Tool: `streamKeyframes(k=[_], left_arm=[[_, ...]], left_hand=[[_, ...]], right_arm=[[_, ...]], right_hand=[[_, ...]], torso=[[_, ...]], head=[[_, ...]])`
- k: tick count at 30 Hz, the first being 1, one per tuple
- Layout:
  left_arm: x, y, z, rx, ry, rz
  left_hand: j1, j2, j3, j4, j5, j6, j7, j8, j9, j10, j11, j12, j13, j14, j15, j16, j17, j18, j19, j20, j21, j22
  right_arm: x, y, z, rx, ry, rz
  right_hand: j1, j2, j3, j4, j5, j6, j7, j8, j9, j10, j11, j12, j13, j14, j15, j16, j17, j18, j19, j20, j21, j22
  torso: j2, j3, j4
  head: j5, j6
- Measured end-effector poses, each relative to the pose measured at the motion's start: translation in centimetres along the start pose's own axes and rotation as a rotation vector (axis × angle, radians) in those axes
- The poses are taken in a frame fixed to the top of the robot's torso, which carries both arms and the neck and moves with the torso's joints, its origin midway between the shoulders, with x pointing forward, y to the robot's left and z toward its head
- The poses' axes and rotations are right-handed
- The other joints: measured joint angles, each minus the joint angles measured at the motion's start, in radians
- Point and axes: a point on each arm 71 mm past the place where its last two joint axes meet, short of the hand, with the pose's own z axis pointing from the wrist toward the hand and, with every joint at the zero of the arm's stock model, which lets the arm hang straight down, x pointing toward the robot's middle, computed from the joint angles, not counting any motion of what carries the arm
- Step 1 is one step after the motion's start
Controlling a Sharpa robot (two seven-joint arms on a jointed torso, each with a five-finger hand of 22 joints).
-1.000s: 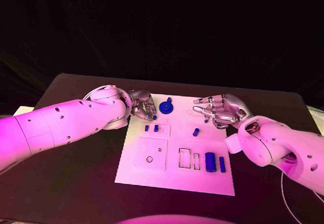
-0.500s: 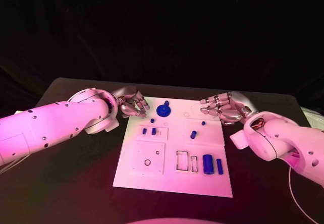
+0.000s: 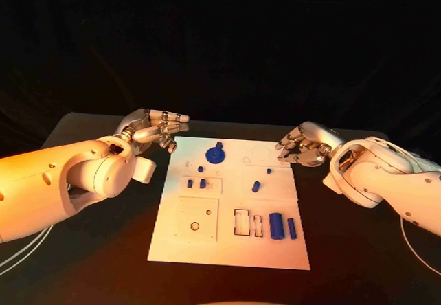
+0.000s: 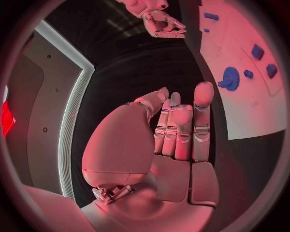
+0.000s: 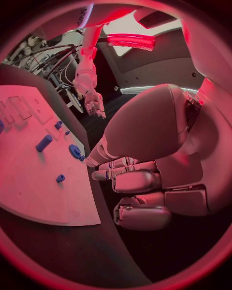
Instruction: Assemble the parts on the task board
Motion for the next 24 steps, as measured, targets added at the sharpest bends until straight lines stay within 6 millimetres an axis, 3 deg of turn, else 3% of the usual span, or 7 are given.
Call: streamKeyframes(k=[3,5,6,7,18,24], left_arm=[[0.3,0.2,-0.7,-0.004,-0.009,-0.084],[0.4,0.3,-1.0,-0.007,-0.013,-0.120],[0.5,0.3,-1.1,-0.008,-0.014,-0.134],[0.5,0.4,-1.3,-0.009,-0.016,-0.152],[0.5,0.5,-2.1,-0.009,-0.030,-0.221],[0.6,0.4,-2.3,-0.008,-0.028,-0.237]], left_hand=[[-0.009,-0.001,-0.008,0.001,0.000,0.001,-0.001,0.000,-0.001,-0.004,-0.004,0.007,0.002,-0.003,-0.003,-0.001,-0.005,0.000,0.000,0.000,-0.006,-0.005],[-0.009,-0.001,-0.009,0.000,0.000,0.001,-0.001,0.000,-0.001,-0.004,-0.004,0.008,0.003,-0.003,-0.003,-0.001,-0.005,0.002,0.000,0.000,-0.006,-0.006],[-0.009,-0.001,-0.013,0.001,0.000,0.001,-0.001,0.002,-0.001,-0.004,-0.004,0.012,0.003,-0.003,-0.003,-0.001,-0.006,0.014,0.000,0.000,-0.008,-0.007],[-0.009,-0.001,-0.013,0.001,0.000,0.001,-0.001,0.004,-0.001,-0.004,-0.004,0.012,0.004,-0.005,-0.001,-0.001,-0.007,0.015,0.000,0.000,-0.012,-0.008],[-0.013,0.003,-0.020,0.002,0.000,0.008,-0.002,0.004,-0.002,-0.004,-0.004,0.022,0.007,-0.007,0.000,-0.001,-0.013,0.015,-0.004,-0.004,-0.022,-0.015],[-0.013,0.003,-0.020,0.002,0.000,0.008,-0.001,0.004,-0.002,-0.004,-0.004,0.023,0.008,-0.010,-0.002,-0.001,-0.015,0.015,-0.007,0.000,-0.028,-0.018]], right_arm=[[0.4,1.2,0.2,-0.020,0.001,-0.106],[0.6,1.8,0.3,-0.027,0.001,-0.162],[0.8,2.0,0.3,-0.030,0.002,-0.188],[0.9,2.2,0.4,-0.031,0.003,-0.219],[3.0,3.9,0.8,-0.057,0.045,-0.360],[4.0,3.6,1.2,-0.045,0.073,-0.399]], right_hand=[[0.006,-0.005,0.025,0.008,-0.052,0.007,-0.006,-0.006,-0.001,0.006,-0.005,-0.017,-0.034,0.000,0.000,-0.001,-0.005,0.000,0.000,0.000,0.000,-0.002],[0.001,-0.011,0.033,0.014,-0.061,0.007,-0.006,-0.009,-0.001,0.006,-0.005,-0.022,-0.048,0.002,-0.002,-0.008,-0.008,0.000,0.000,0.000,-0.004,-0.005],[0.006,-0.016,0.041,0.019,-0.062,0.010,-0.010,-0.012,-0.001,0.006,-0.005,-0.030,-0.060,0.003,-0.009,-0.010,-0.012,0.000,-0.002,-0.006,-0.007,-0.007],[0.001,-0.020,0.047,0.022,-0.062,0.012,-0.011,-0.012,-0.001,0.006,-0.005,-0.034,-0.069,0.004,-0.011,-0.015,-0.016,0.000,-0.003,-0.011,-0.007,-0.009],[0.008,-0.029,0.094,0.030,-0.062,0.025,-0.024,-0.016,-0.002,0.014,-0.016,-0.044,-0.124,0.004,-0.025,-0.032,-0.036,0.000,-0.010,-0.025,-0.025,-0.028],[0.007,-0.031,0.106,0.034,-0.066,0.030,-0.029,-0.018,-0.002,0.011,-0.022,-0.048,-0.145,0.004,-0.033,-0.039,-0.042,0.000,-0.014,-0.029,-0.038,-0.047]], torso=[[-0.001,-0.0006,0.0012],[-0.001,-0.0011,0.0019],[-0.001,-0.0012,0.0024],[-0.001,-0.0011,0.0025],[0.000,-0.0013,0.0014],[0.000,-0.0013,0.0019]], head=[[-0.006,0.002],[-0.009,0.005],[-0.010,0.005],[-0.011,0.005],[-0.009,0.002],[-0.007,-0.003]])
